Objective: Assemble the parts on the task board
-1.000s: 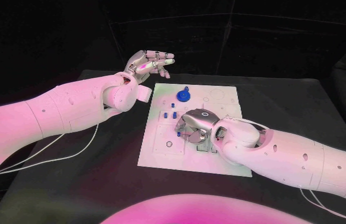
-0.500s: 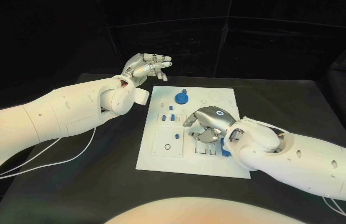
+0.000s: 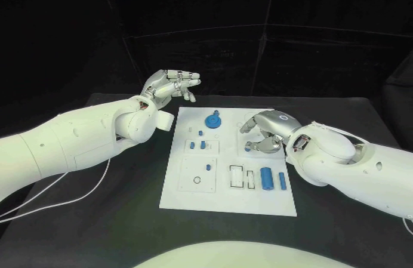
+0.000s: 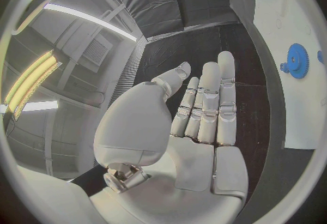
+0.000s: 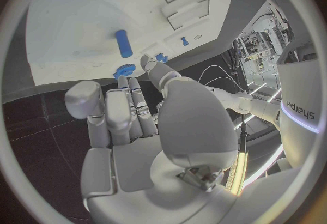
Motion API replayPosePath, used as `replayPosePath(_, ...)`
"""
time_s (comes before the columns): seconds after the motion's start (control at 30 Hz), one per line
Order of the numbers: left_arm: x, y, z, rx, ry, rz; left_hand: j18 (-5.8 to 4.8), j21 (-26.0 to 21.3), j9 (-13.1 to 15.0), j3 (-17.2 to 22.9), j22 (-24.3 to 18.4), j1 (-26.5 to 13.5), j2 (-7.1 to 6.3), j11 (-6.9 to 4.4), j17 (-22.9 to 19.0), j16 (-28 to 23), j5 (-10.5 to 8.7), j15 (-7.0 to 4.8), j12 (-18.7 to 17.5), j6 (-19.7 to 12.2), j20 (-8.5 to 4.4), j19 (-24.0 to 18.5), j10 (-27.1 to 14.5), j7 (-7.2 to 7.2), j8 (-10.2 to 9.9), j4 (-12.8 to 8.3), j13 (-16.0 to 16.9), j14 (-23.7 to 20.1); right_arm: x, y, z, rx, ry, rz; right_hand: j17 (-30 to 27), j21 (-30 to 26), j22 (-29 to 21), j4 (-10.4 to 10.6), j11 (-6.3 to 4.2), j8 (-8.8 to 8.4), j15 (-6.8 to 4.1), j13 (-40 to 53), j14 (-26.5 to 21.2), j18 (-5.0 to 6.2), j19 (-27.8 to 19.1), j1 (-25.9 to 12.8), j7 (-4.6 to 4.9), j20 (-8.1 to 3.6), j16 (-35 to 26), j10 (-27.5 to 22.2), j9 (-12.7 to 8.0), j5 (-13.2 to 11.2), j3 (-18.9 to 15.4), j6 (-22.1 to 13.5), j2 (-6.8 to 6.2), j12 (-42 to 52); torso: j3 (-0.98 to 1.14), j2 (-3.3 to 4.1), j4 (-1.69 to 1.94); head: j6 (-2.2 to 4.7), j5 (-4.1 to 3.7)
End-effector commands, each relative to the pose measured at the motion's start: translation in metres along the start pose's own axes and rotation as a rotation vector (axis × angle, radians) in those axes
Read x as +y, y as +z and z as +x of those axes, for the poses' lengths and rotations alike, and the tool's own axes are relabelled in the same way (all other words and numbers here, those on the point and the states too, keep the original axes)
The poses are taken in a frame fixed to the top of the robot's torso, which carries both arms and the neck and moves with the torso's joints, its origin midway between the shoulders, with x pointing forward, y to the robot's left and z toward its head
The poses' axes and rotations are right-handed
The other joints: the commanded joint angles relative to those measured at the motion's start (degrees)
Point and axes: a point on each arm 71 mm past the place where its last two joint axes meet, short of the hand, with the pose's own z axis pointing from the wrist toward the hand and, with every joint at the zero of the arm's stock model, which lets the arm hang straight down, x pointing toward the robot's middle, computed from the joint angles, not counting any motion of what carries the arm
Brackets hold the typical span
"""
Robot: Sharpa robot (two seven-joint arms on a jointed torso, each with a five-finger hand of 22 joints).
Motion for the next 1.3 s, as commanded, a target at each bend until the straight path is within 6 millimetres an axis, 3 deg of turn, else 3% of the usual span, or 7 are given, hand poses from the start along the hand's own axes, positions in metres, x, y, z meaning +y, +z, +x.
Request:
replayPosePath(0.03, -0.001, 0.001, 0.002, 0.017, -0.006, 0.003, 0.75, -0.3, 0.0, -0.1, -0.1, 0.2, 0.38, -0.03, -0.1, -0.3, 0.19, -0.12, 0.3, -0.3, -0.15, -0.4, -0.5, 0.14, 0.2, -0.1, 0.0, -0.3, -0.002, 0.001, 0.004, 0.078, -0.019, 0.025, -0.1, -0.3, -0.1, 0.2, 0.01, -0.14, -0.47, 0.1, 0.7, 0.18, 0.3, 0.8, -0.11, -0.19, 0.3, -0.5, 0.1, 0.2, -0.7, -0.3, 0.22, 0.2, 0.08, 0.04, 0.02, -0.05, 0.0)
replayPosePath(0.27, -0.001, 0.001, 0.002, 0.019, -0.007, 0.001, 0.75, -0.3, 0.0, -0.1, -0.1, 0.2, 0.38, -0.03, -0.1, -0.3, 0.19, -0.12, 0.3, -0.3, -0.15, -0.4, -0.5, 0.14, 0.2, -0.1, 0.0, -0.3, -0.002, 0.003, 0.009, 0.144, -0.036, 0.031, 0.0, -0.4, -0.2, 0.6, 0.02, -0.04, -0.27, 0.2, 0.8, 0.15, 0.5, 1.6, -0.16, -0.07, 0.4, 0.6, 0.1, 0.2, -1.9, -0.1, 1.06, 1.3, 0.02, 0.06, 0.17, -0.22, 0.05)
replayPosePath(0.47, -0.001, 0.001, 0.002, 0.019, -0.006, 0.0, 0.75, -0.3, 0.0, -0.1, -0.1, 0.1, 0.43, -0.04, -0.1, -0.3, 0.19, -0.11, 0.5, -0.3, -0.13, -0.4, -0.5, 0.13, 0.3, -0.1, 0.0, -0.4, -0.003, 0.004, 0.012, 0.178, -0.046, 0.04, 1.0, -0.1, 0.3, 1.2, -0.42, 0.29, -0.52, 0.2, 1.1, 0.07, 0.9, 2.2, 0.2, -0.18, 1.3, 4.2, 0.3, 0.4, -2.0, 1.3, 2.14, 3.3, 0.04, 0.03, 0.03, -0.38, 0.21)
replayPosePath(0.77, 0.0, 0.001, 0.002, 0.019, -0.007, 0.0, 0.75, -0.3, 0.0, -0.1, -0.1, 0.1, 0.43, -0.04, -0.1, -0.3, 0.19, -0.11, 0.5, -0.3, -0.13, -0.4, -0.5, 0.13, 0.3, -0.1, 0.0, -0.4, -0.001, 0.006, 0.013, 0.183, -0.046, 0.035, 1.0, 0.5, 1.3, 1.4, -0.97, 1.51, -1.04, 0.0, 1.3, -0.12, 1.7, 3.1, 0.39, -0.67, 1.8, 9.3, 0.6, -0.2, 1.1, 5.4, 3.67, 4.1, 0.07, 0.01, 0.0, -0.45, 0.12)
replayPosePath(0.9, 0.0, 0.001, 0.002, 0.019, -0.007, -0.001, 0.75, -0.4, 0.0, -0.1, -0.1, 0.1, 0.47, -0.04, -0.2, -0.3, 0.18, -0.11, 0.5, -0.3, -0.13, -0.5, -0.5, 0.12, 0.3, -0.1, 0.0, -0.4, 0.0, 0.007, 0.013, 0.175, -0.044, 0.029, 1.2, 0.7, 1.6, 1.5, -1.4, 2.04, -1.36, 0.1, 1.3, -0.16, 1.9, 3.4, 0.18, -0.93, 2.1, 11.6, 0.7, -0.7, 2.5, 7.3, 4.25, 4.2, 0.07, 0.04, 0.04, -0.48, 0.08)
replayPosePath(1.03, 0.0, 0.001, 0.001, 0.019, -0.007, -0.001, 0.75, -0.4, 0.0, -0.1, -0.1, 0.1, 0.47, -0.04, -0.2, -0.3, 0.18, -0.11, 0.5, -0.3, -0.13, -0.5, -0.5, 0.12, 0.3, -0.1, 0.0, -0.4, 0.001, 0.009, 0.009, 0.121, -0.032, 0.025, 1.9, 1.2, 2.4, 1.5, -2.01, 2.7, -1.86, 0.2, 1.5, -0.29, 2.3, 4.1, -0.33, -1.41, 2.8, 13.9, 0.9, -2.4, 4.7, 9.5, 5.64, 4.0, 0.05, 0.0, 0.0, -0.52, -0.05)
replayPosePath(1.3, 0.0, 0.001, 0.001, 0.02, -0.007, -0.002, 0.75, -0.4, 0.0, -0.1, -0.1, 0.0, 0.53, -0.04, -0.2, -0.3, 0.18, -0.1, 0.6, -0.3, -0.12, -0.5, -0.5, 0.12, 0.3, 0.0, 0.0, -0.4, -0.002, 0.006, 0.0, 0.008, -0.015, 0.066, 2.2, 1.5, 2.8, 1.9, -2.35, 2.88, -2.13, 0.2, 1.6, -0.36, 2.6, 3.5, -0.66, -1.74, 3.2, 15.1, 0.9, -3.1, 5.6, 10.4, 5.73, 3.5, 0.07, -0.04, -0.02, -0.46, -0.18)
